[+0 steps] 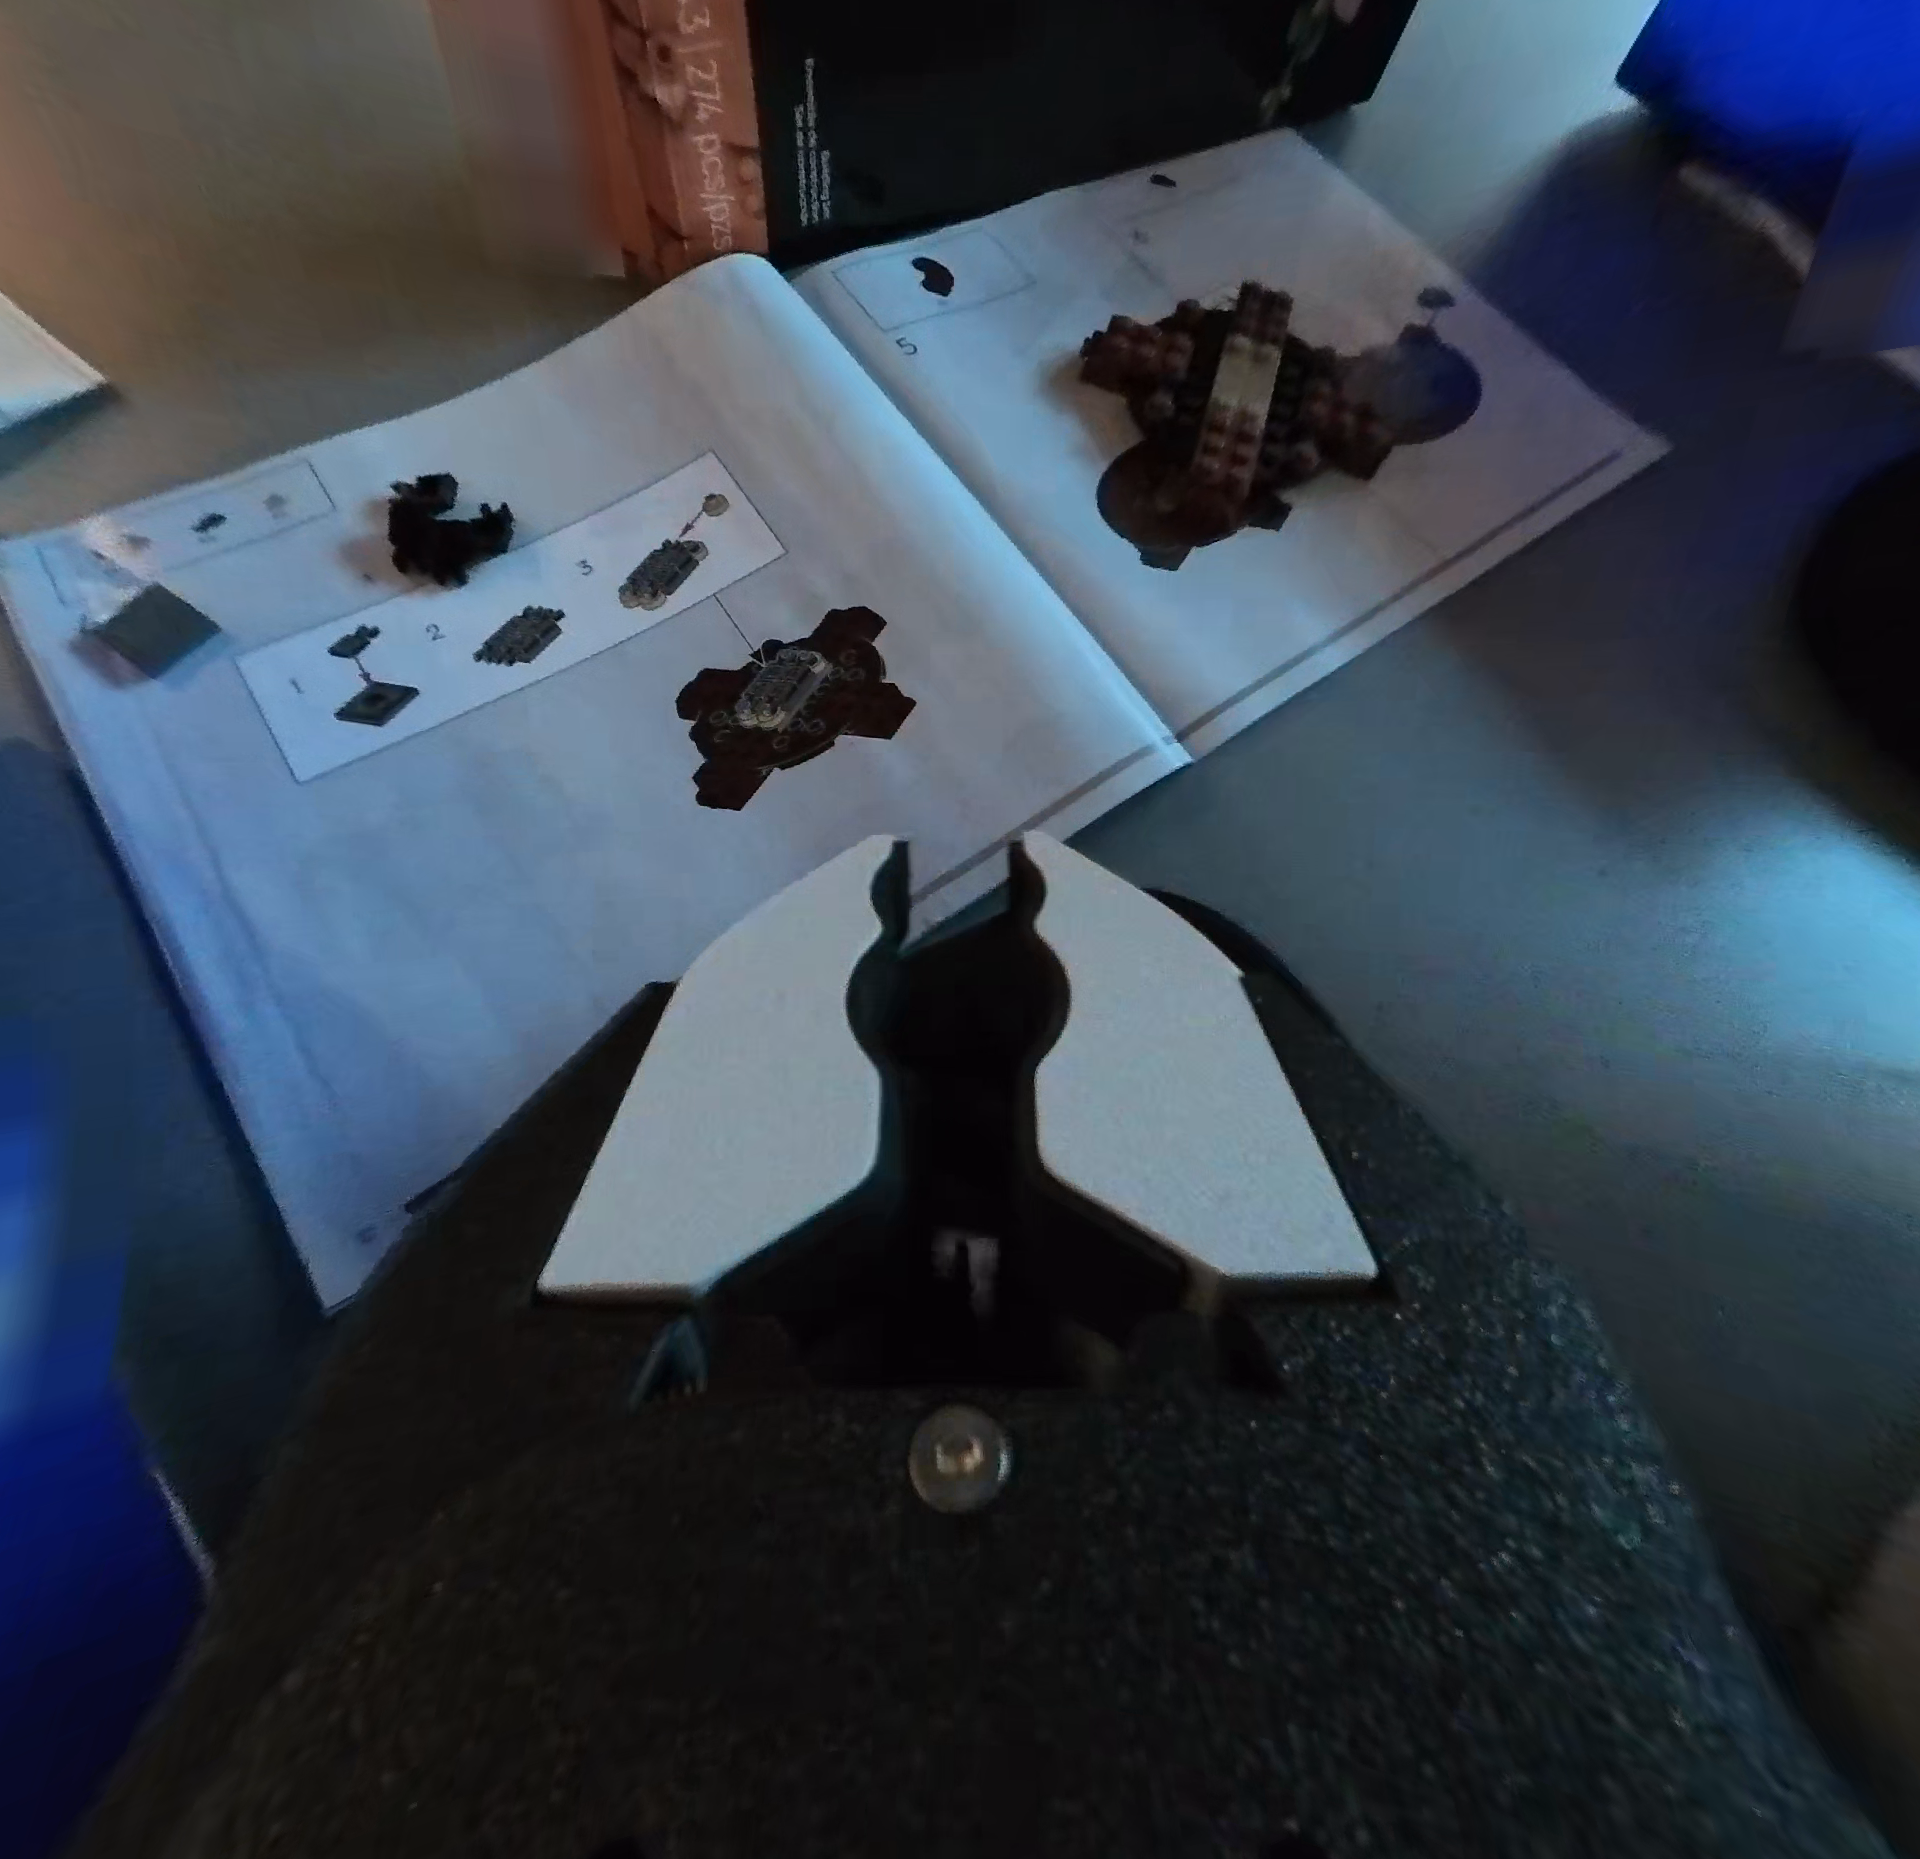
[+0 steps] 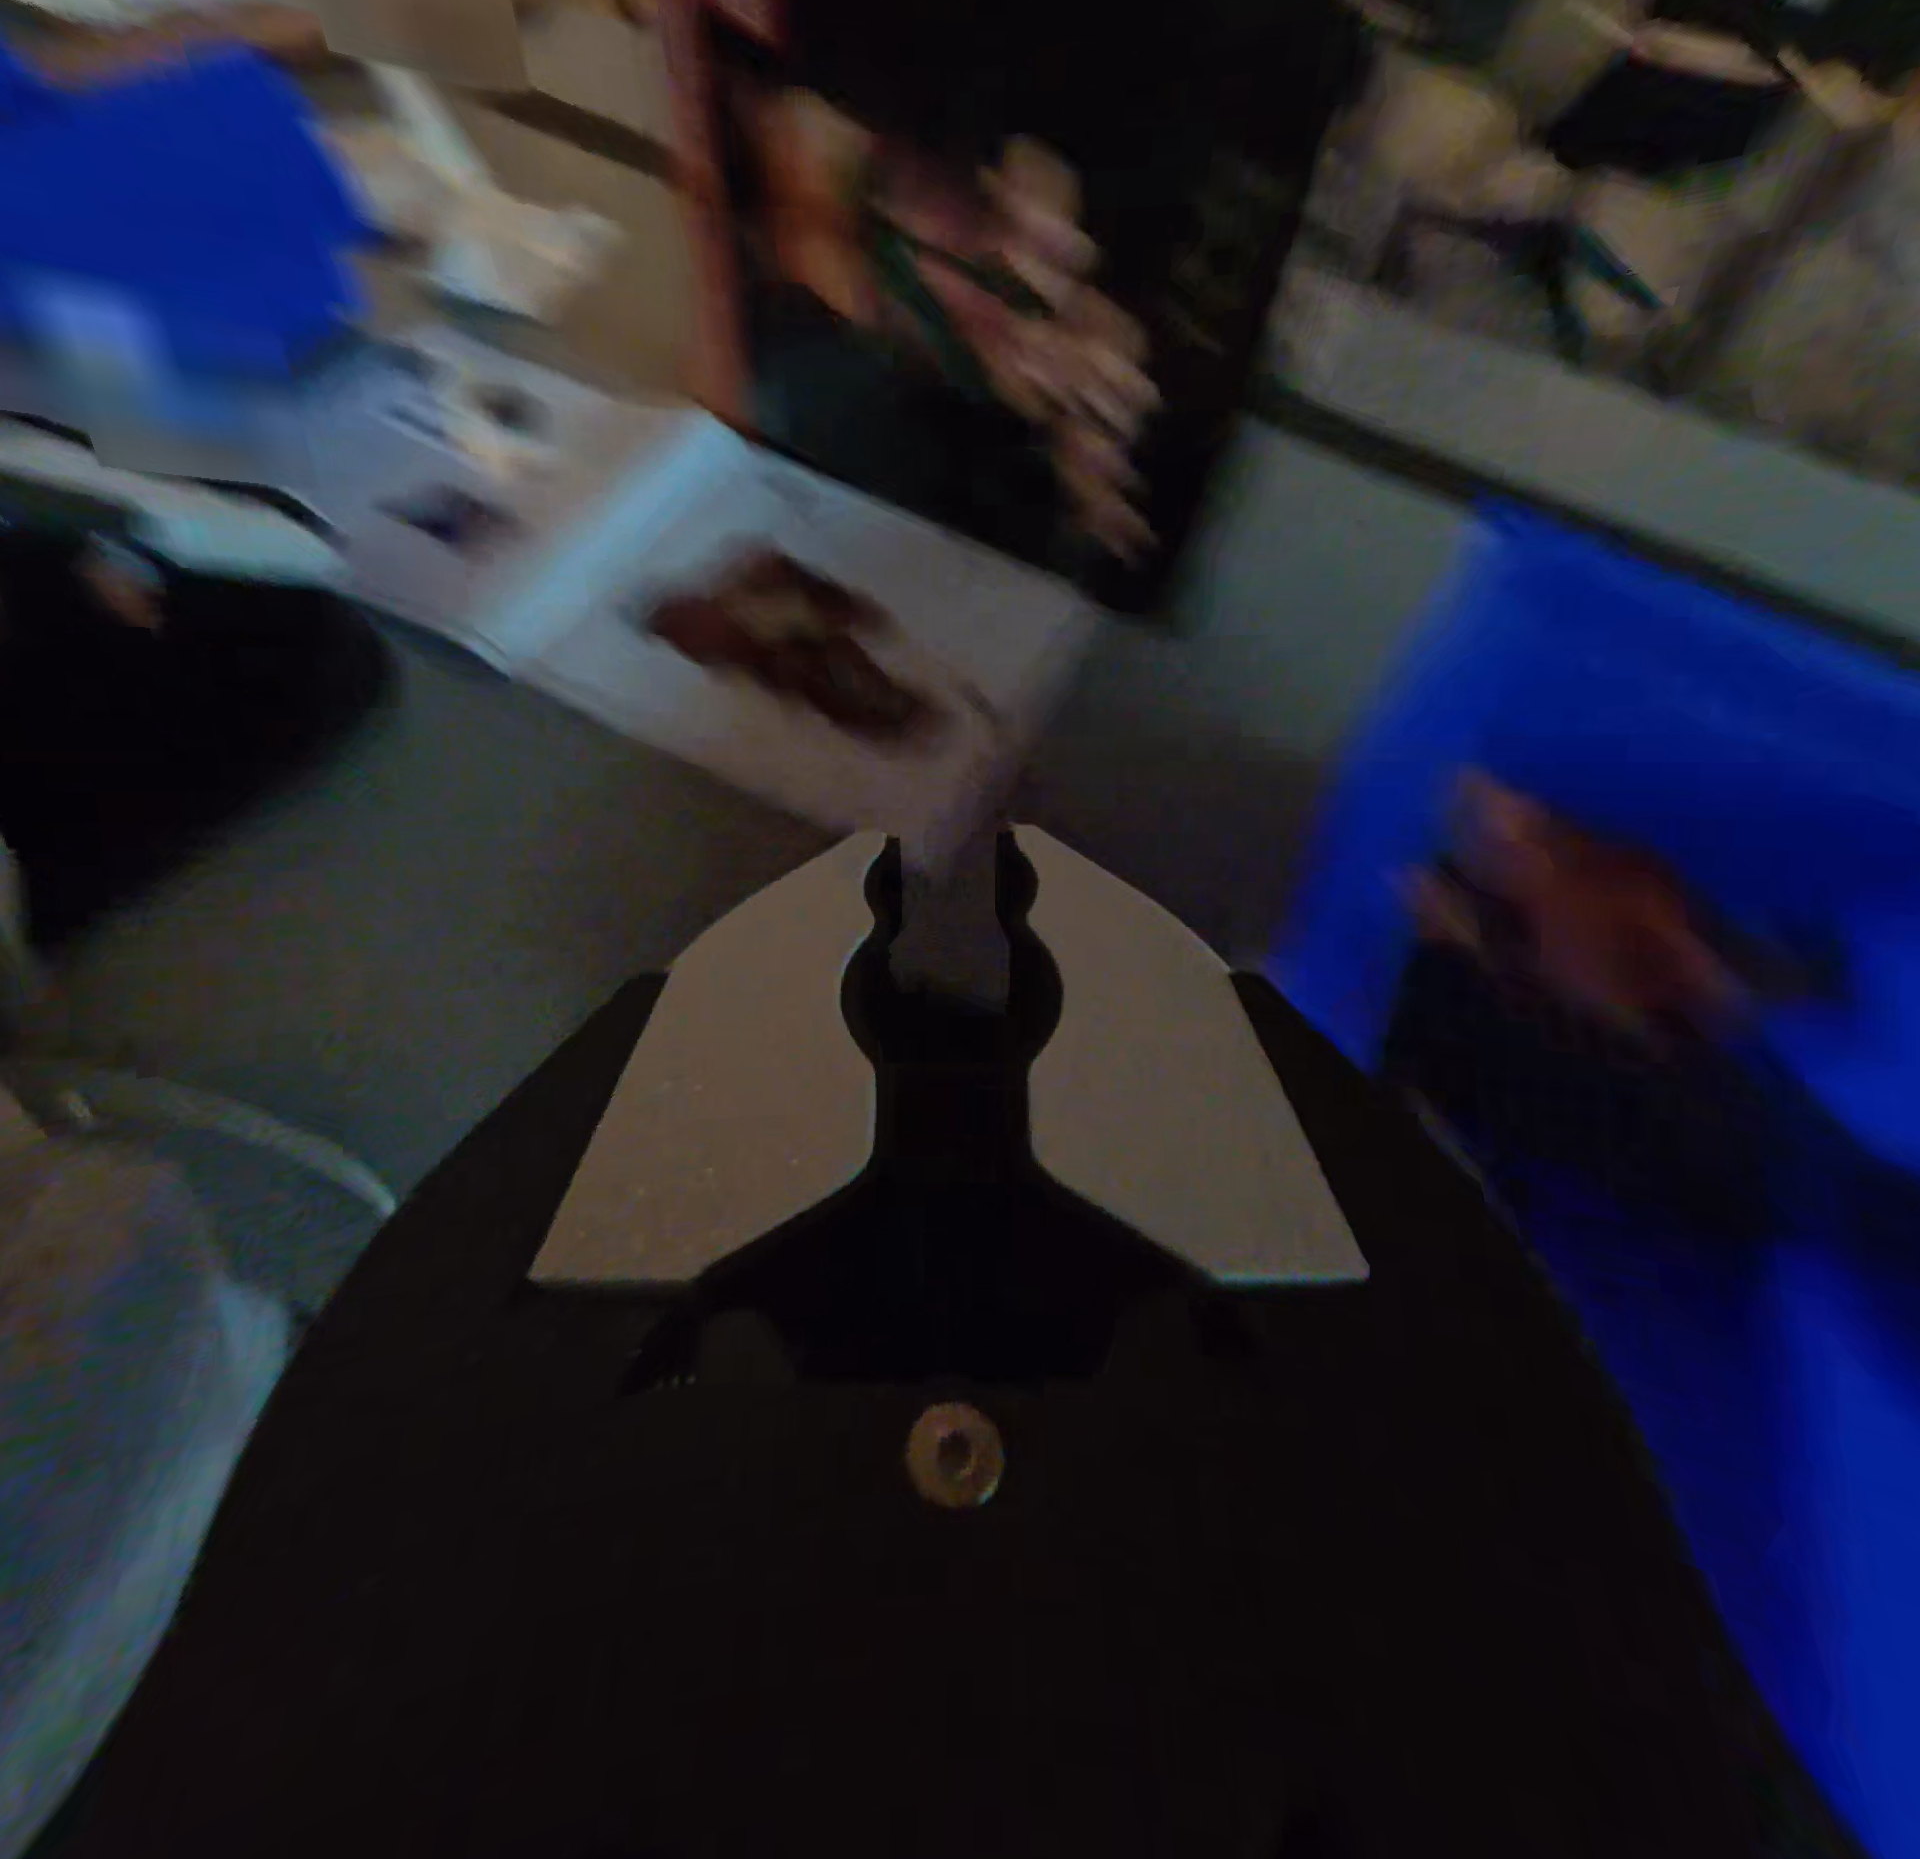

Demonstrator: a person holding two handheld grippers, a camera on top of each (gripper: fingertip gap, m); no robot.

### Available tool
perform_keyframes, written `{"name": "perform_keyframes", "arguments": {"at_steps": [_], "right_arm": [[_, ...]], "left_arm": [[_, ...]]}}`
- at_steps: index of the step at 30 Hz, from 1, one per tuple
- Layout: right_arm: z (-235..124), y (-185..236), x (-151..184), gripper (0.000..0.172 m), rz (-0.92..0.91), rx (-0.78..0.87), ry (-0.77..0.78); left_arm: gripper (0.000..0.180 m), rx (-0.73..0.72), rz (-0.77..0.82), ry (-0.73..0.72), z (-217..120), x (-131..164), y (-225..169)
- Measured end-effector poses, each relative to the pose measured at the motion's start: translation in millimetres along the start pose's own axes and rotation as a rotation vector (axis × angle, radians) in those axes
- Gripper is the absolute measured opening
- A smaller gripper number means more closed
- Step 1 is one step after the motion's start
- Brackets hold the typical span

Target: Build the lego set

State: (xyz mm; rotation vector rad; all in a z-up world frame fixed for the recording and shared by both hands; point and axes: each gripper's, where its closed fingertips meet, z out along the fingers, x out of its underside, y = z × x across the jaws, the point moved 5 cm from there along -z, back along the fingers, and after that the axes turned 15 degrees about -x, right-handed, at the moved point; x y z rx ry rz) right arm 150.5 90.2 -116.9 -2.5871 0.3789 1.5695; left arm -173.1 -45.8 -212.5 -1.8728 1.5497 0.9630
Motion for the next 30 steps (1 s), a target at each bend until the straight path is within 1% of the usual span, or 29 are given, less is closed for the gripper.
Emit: {"name": "perform_keyframes", "arguments": {"at_steps": [2, 3, 4, 5, 7, 10, 12, 15, 21, 27, 30], "right_arm": [[-49.8, -26.4, 30.0, 0.017, 0.039, 0.098, 0.048], [-70.9, -40.5, 42.0, 0.017, 0.028, 0.147, 0.074], [-89.6, -56.9, 50.4, 0.018, 0.036, 0.228, 0.078], [-103.7, -70.5, 56.0, 0.018, 0.048, 0.281, 0.059], [-117.4, -86.7, 65.3, 0.018, 0.077, 0.259, 0.030], [-116.3, -103.3, 84.1, 0.019, 0.072, 0.197, 0.099], [-107.4, -110.3, 95.0, 0.022, 0.064, 0.162, 0.156], [-94.4, -114.9, 102.7, 0.022, 0.055, 0.098, 0.188], [-83.9, -121.1, 101.9, 0.020, 0.063, 0.024, 0.191], [-79.1, -122.5, 94.2, 0.019, 0.047, 0.004, 0.213], [-75.2, -121.1, 92.6, 0.019, 0.040, -0.019, 0.247]], "left_arm": [[0.022, -0.017, 0.006, -0.011, -0.5, -0.4, 0.3], [0.025, -0.026, 0.011, -0.015, -0.7, -0.6, 0.3], [0.026, -0.035, 0.017, -0.018, -0.8, -0.6, 0.1], [0.027, -0.049, 0.024, -0.019, -0.9, -0.6, 0.1], [0.029, -0.083, 0.048, -0.013, 0.2, -0.1, -0.1], [0.032, -0.091, 0.086, 0.022, 3.4, 2.2, -2.6], [0.034, -0.092, 0.092, 0.038, 4.9, 3.0, -3.0], [0.034, -0.097, 0.087, 0.055, 6.2, 3.8, -2.1], [0.035, -0.127, 0.129, 0.081, 8.8, 5.7, -3.6], [0.035, -0.106, 0.101, 0.092, 9.4, 5.9, -2.4], [0.035, -0.106, 0.102, 0.090, 9.2, 5.9, -2.5]]}}
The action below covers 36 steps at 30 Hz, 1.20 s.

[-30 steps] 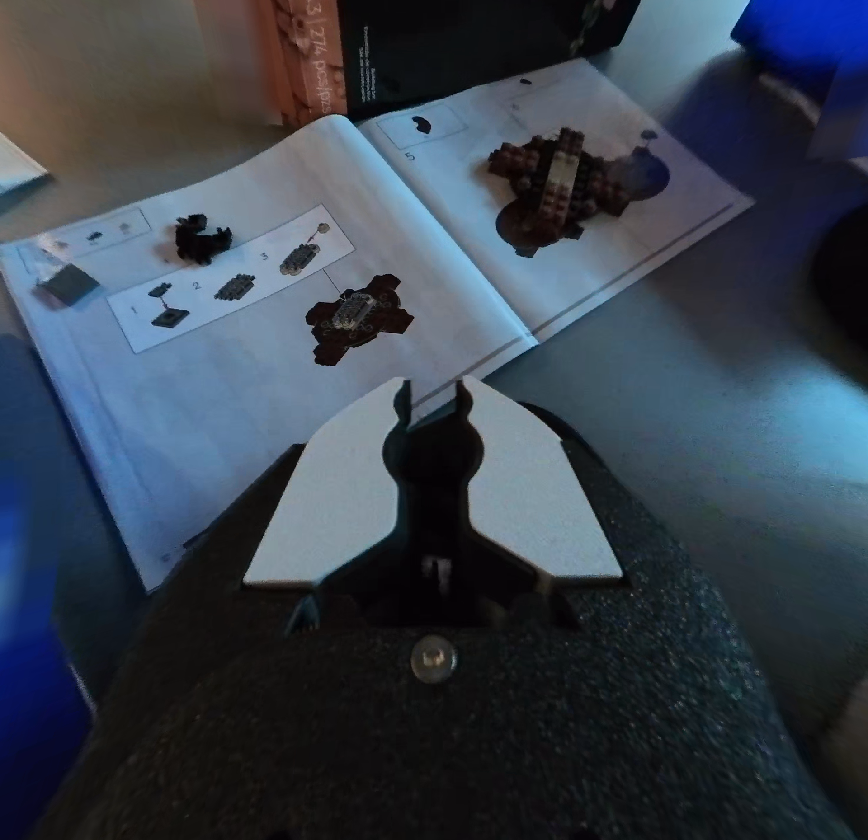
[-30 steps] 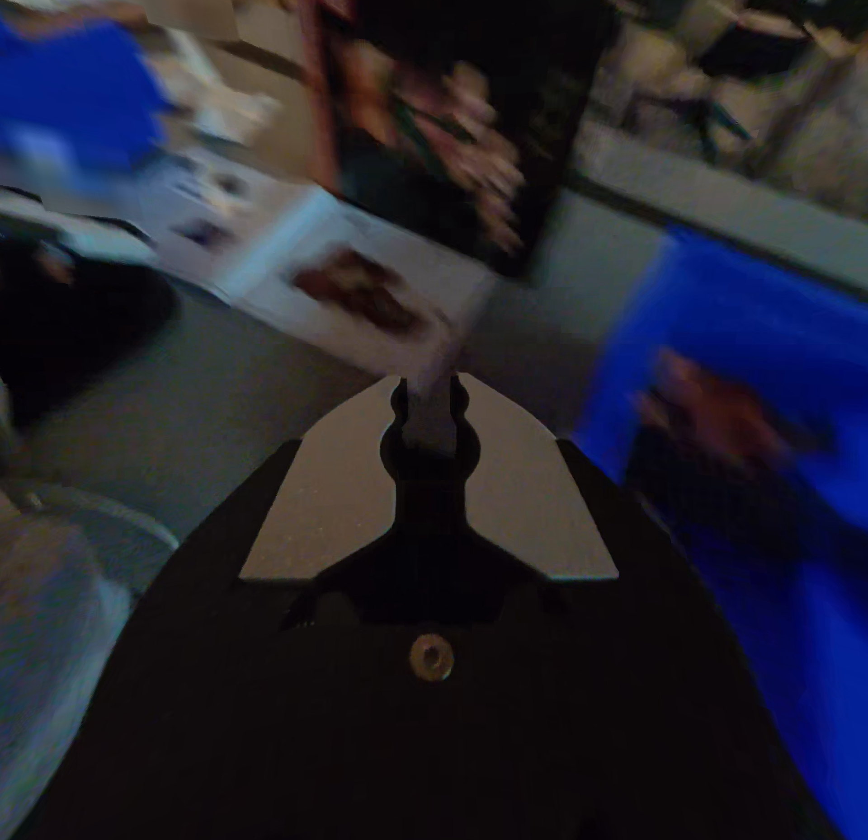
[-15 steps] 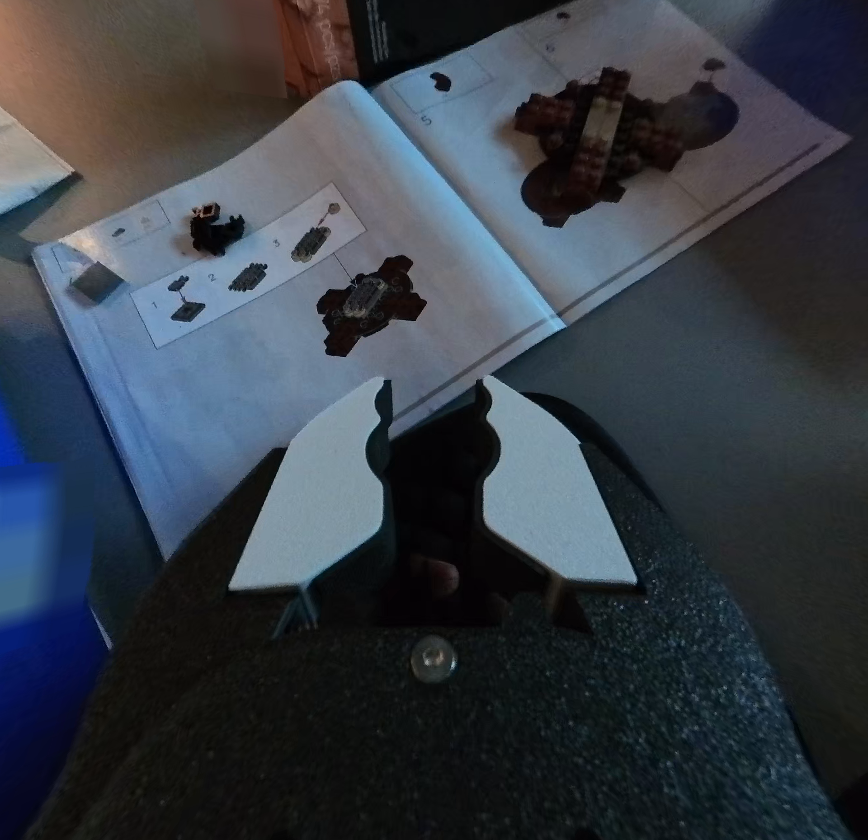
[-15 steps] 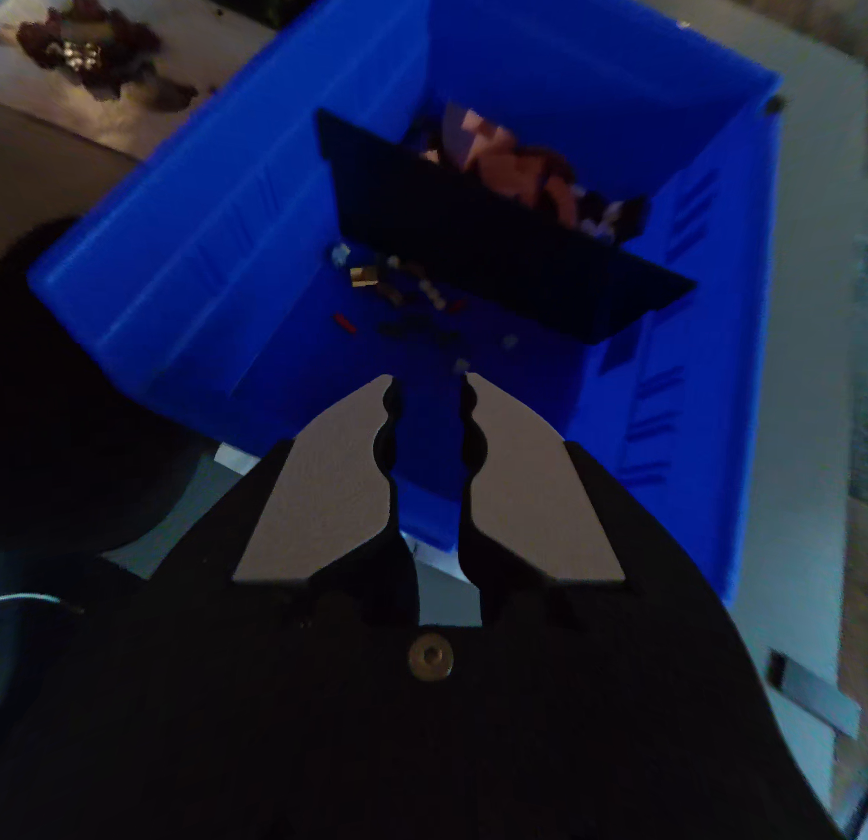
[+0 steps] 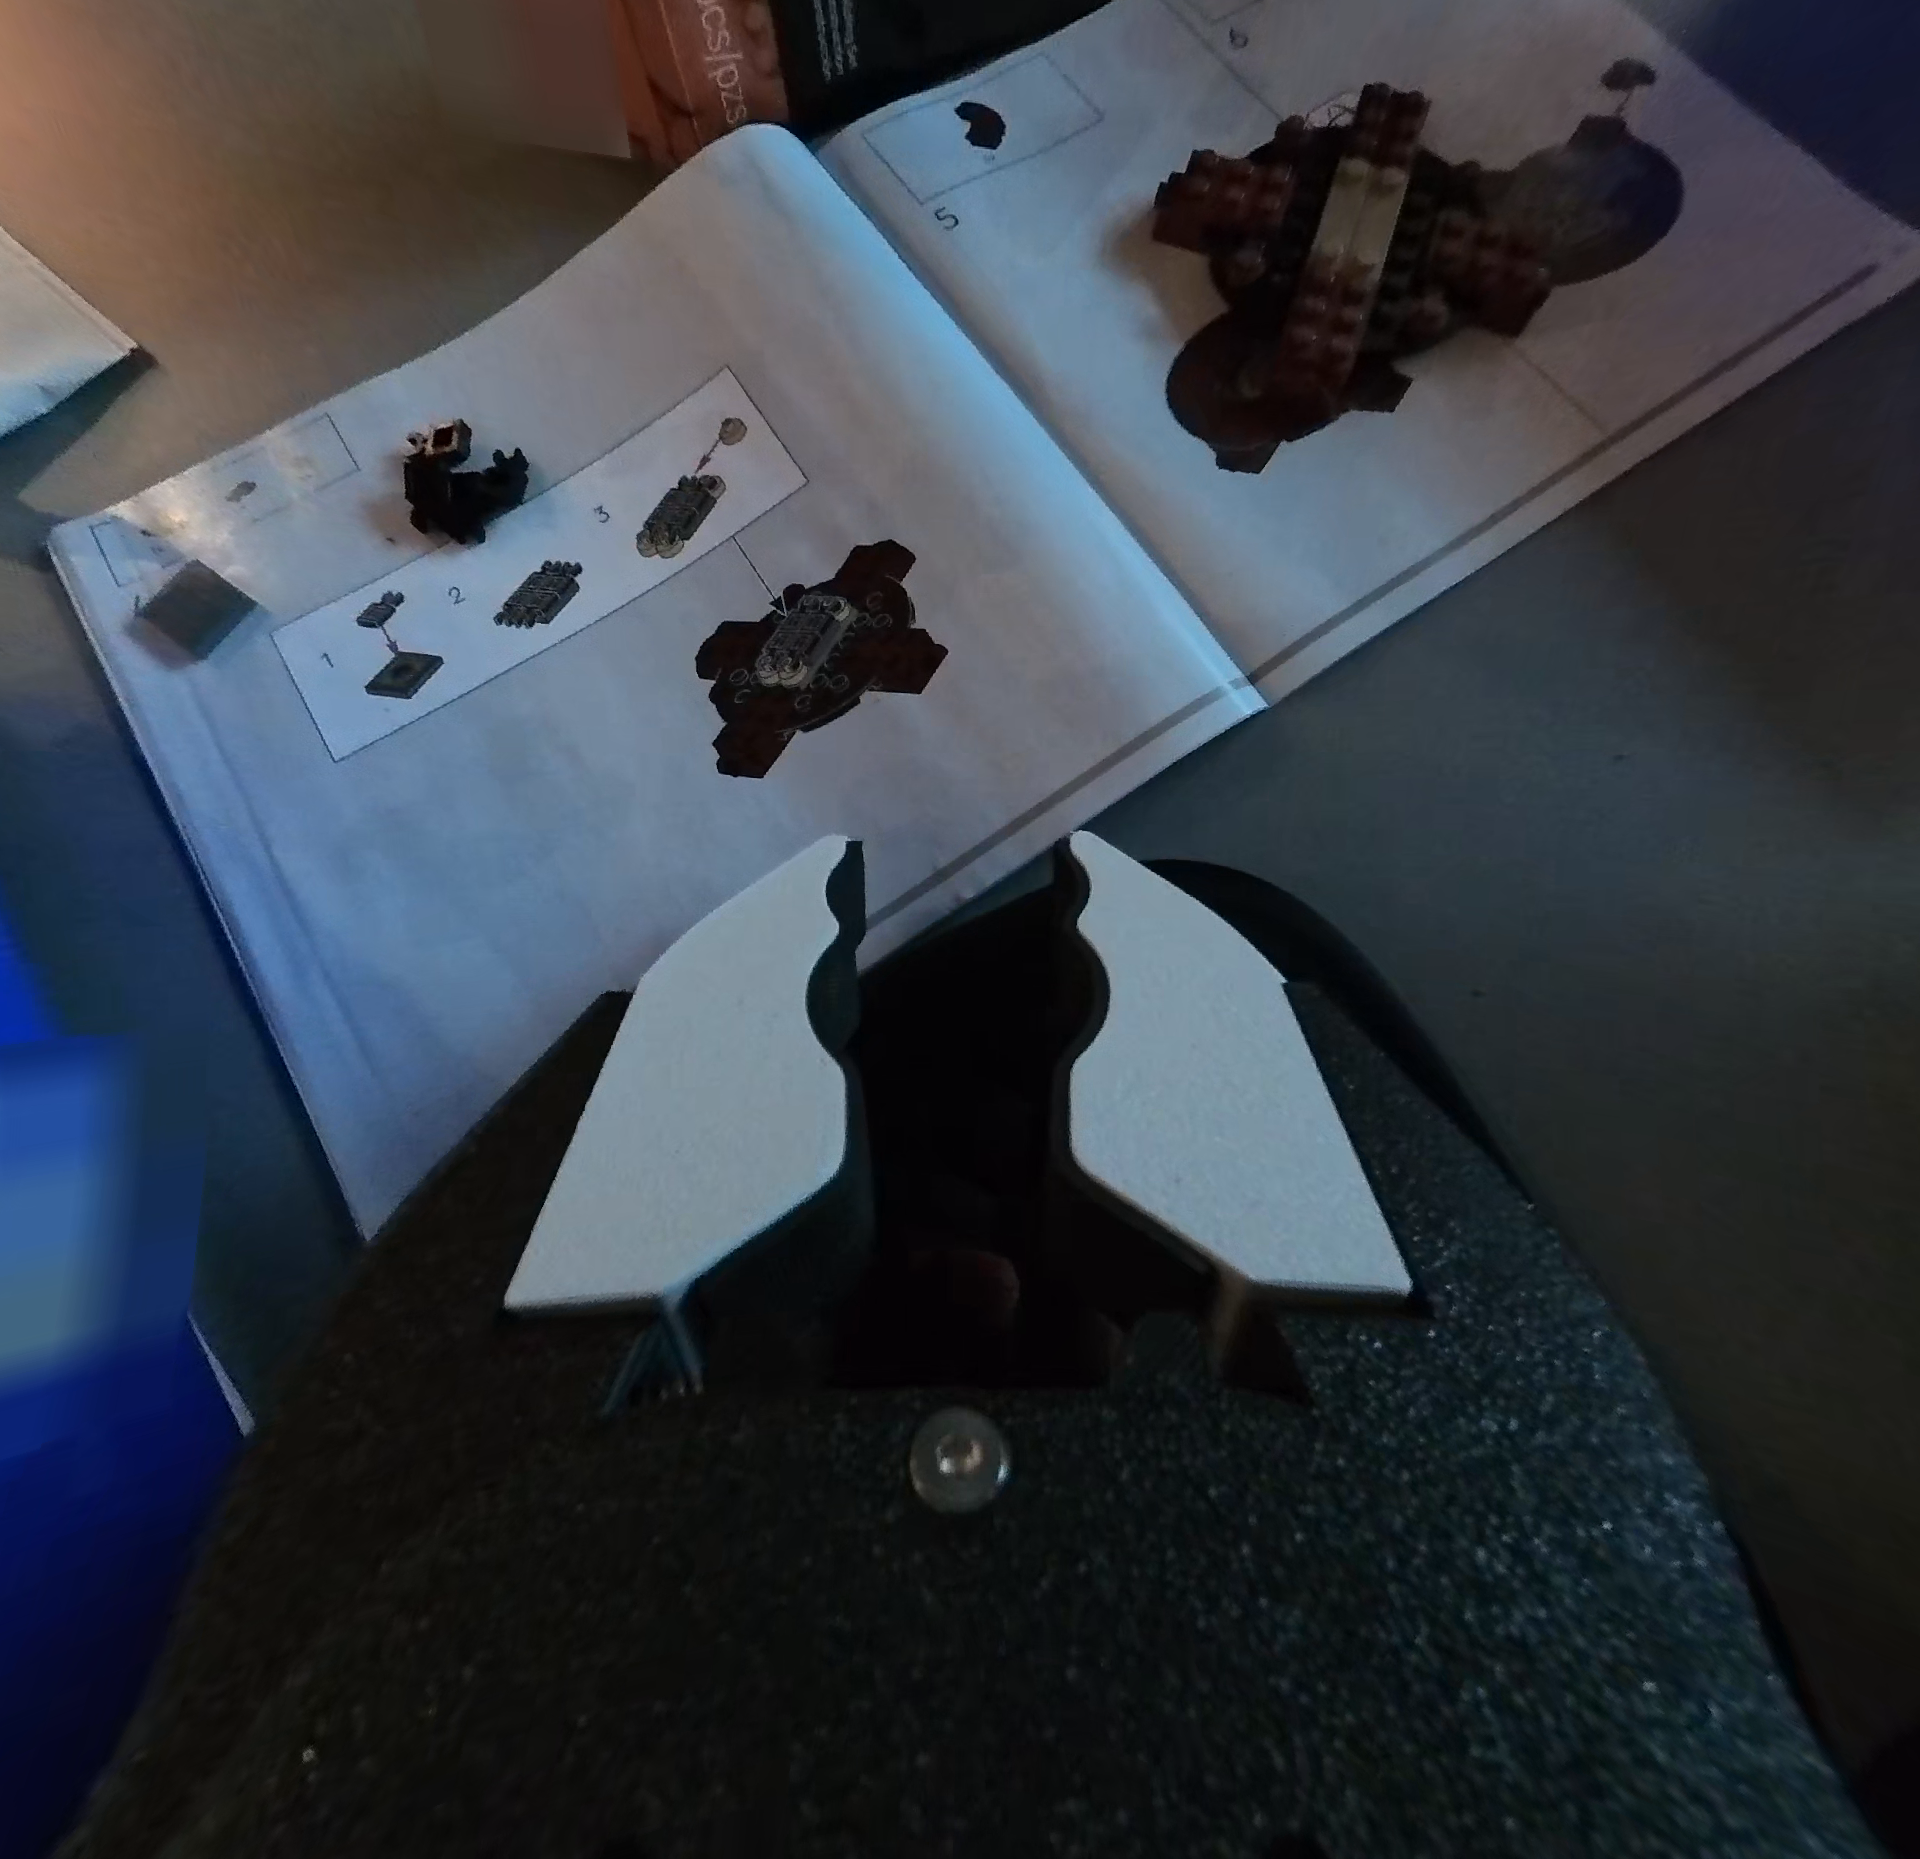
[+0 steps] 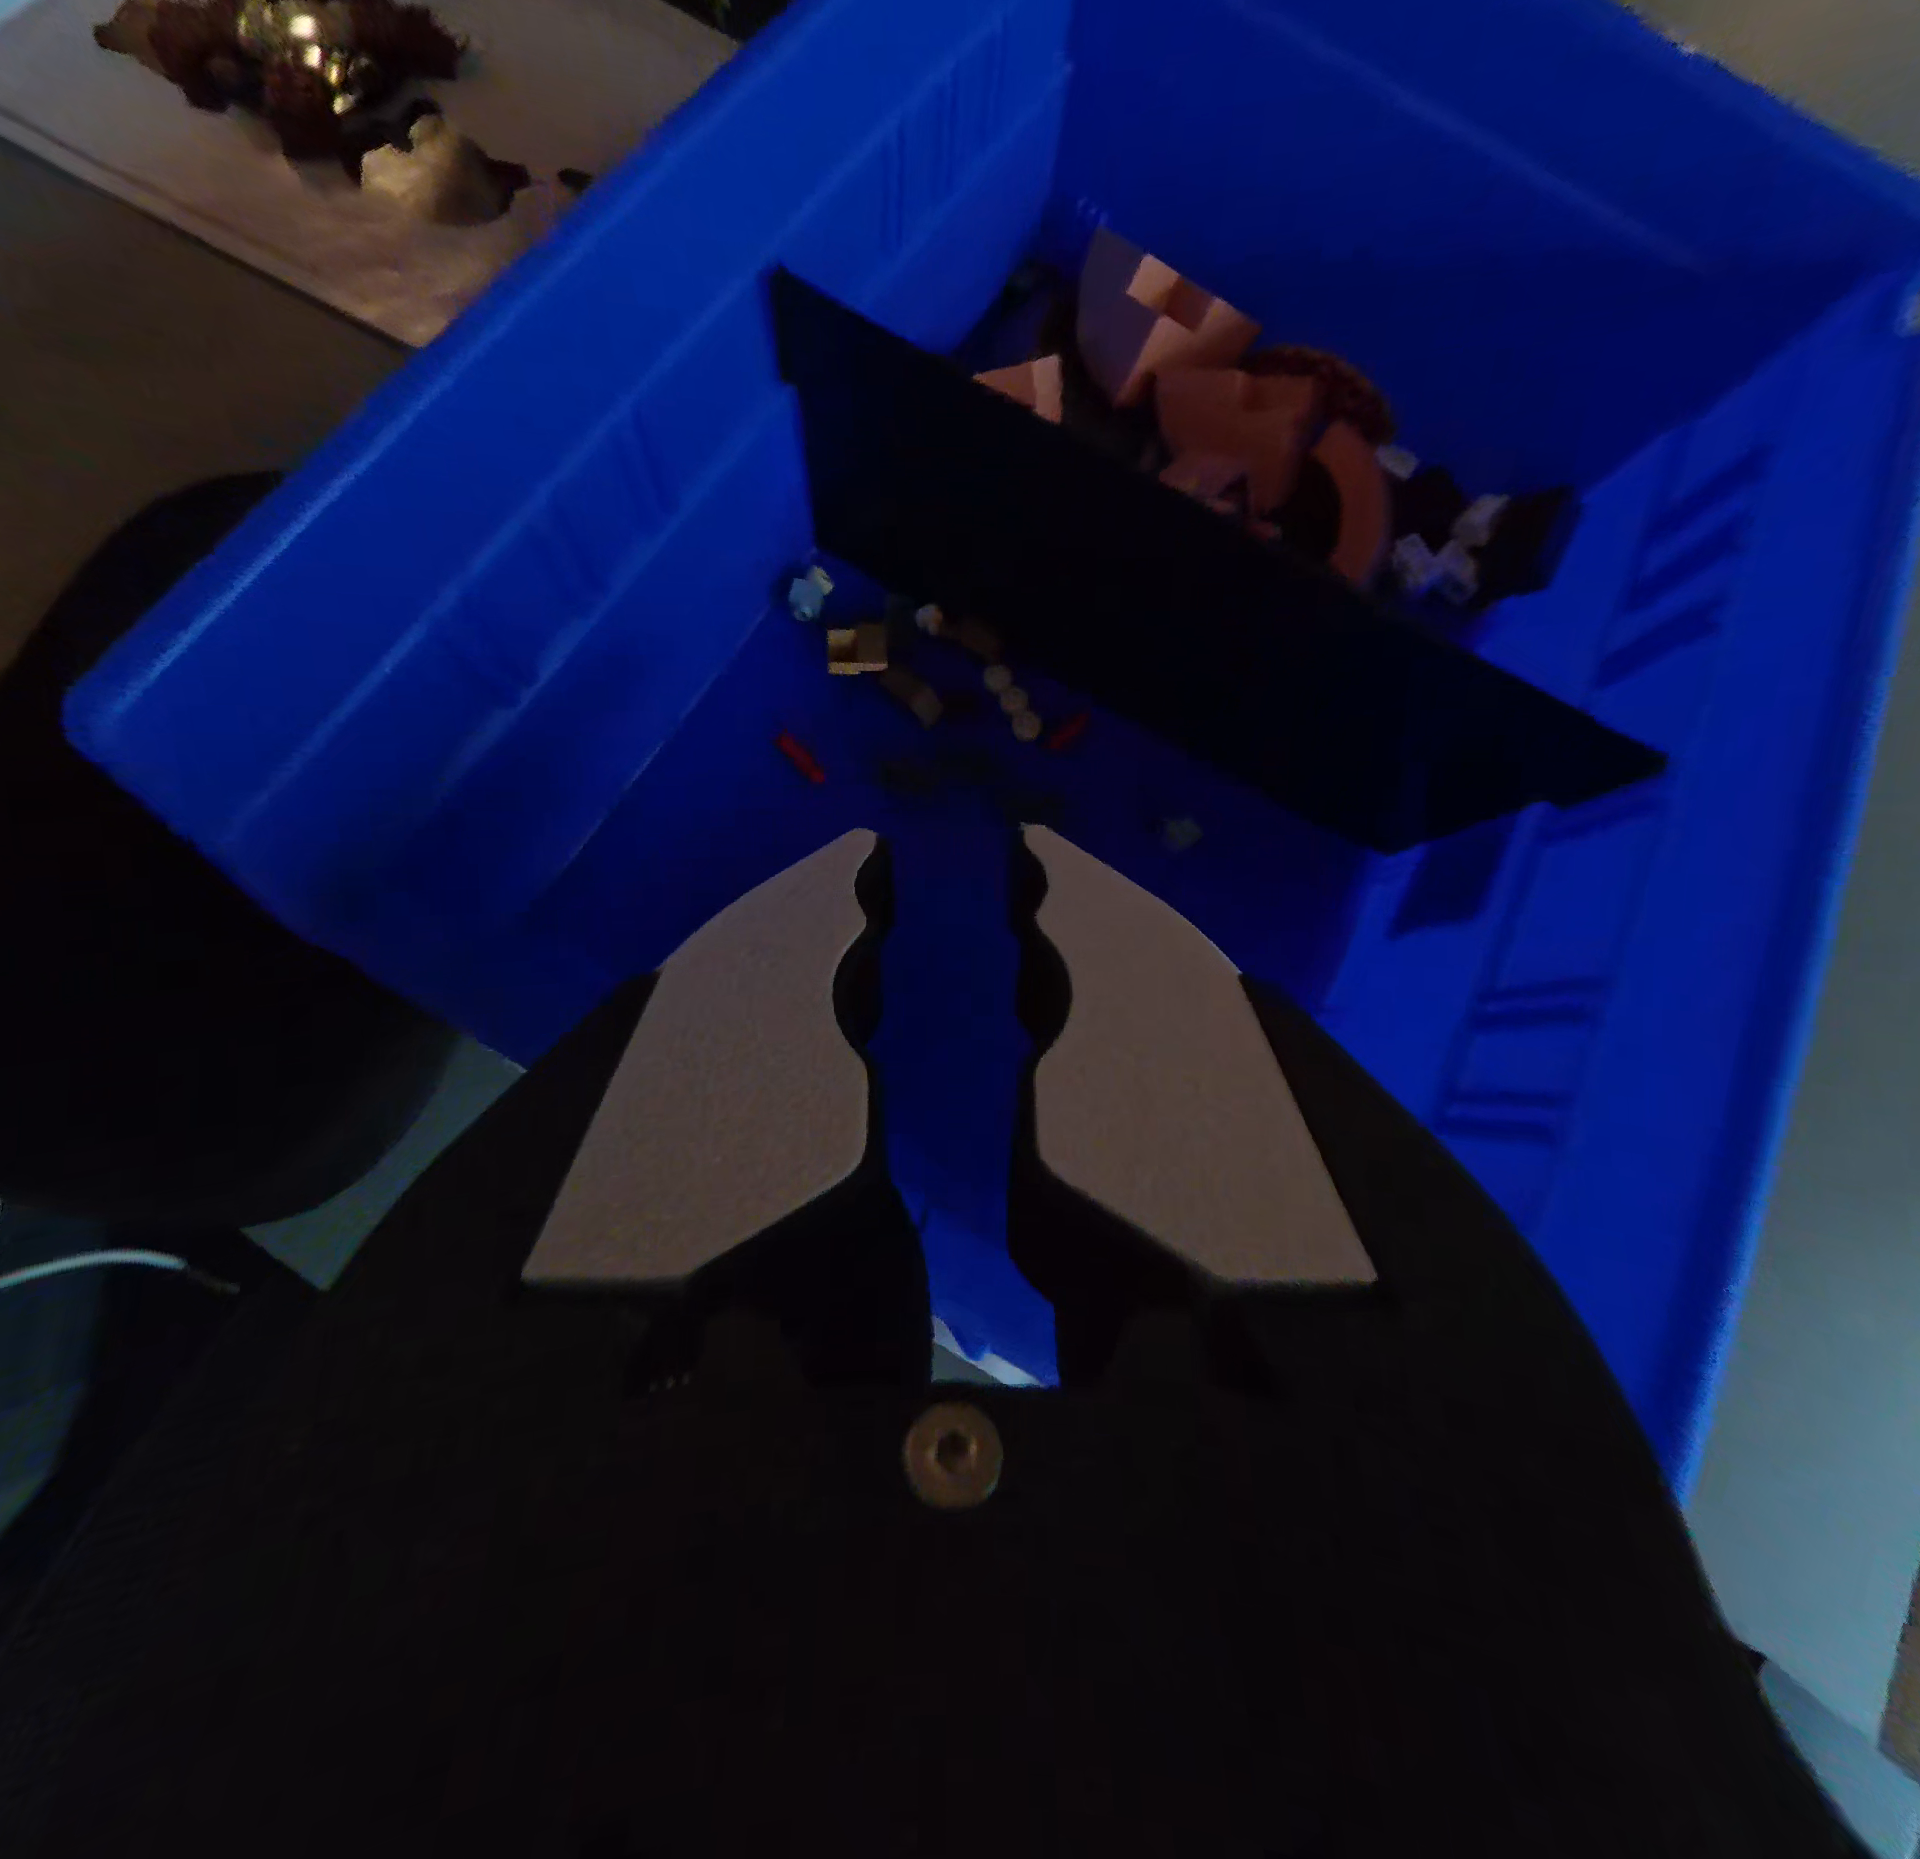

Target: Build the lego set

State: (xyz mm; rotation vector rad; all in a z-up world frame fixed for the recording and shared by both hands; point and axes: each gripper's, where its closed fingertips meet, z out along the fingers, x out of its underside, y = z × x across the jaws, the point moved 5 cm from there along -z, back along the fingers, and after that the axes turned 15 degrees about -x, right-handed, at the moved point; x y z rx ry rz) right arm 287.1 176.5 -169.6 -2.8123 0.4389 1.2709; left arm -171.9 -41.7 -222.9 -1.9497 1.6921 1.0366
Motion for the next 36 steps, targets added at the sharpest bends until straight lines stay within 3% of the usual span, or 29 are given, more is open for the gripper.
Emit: {"name": "perform_keyframes", "arguments": {"at_steps": [9, 14, 23, 36], "right_arm": [[8.5, 1.6, -11.2, 0.018, -0.044, -0.053, 0.065], [28.0, 1.9, -34.8, 0.007, -0.076, -0.150, 0.034], [56.6, -22.6, -30.4, 0.004, -0.079, -0.197, 0.206], [68.0, -23.0, -17.5, 0.026, 0.010, -0.219, 0.296]], "left_arm": [[0.035, 0.024, -0.017, 0.005, 0.2, -0.1, 0.2], [0.036, 0.022, -0.011, 0.004, 0.4, -0.1, -0.1], [0.036, 0.006, 0.004, -0.007, -0.2, -0.2, -0.7], [0.037, 0.008, 0.001, 0.000, 0.4, -0.1, -0.6]]}}
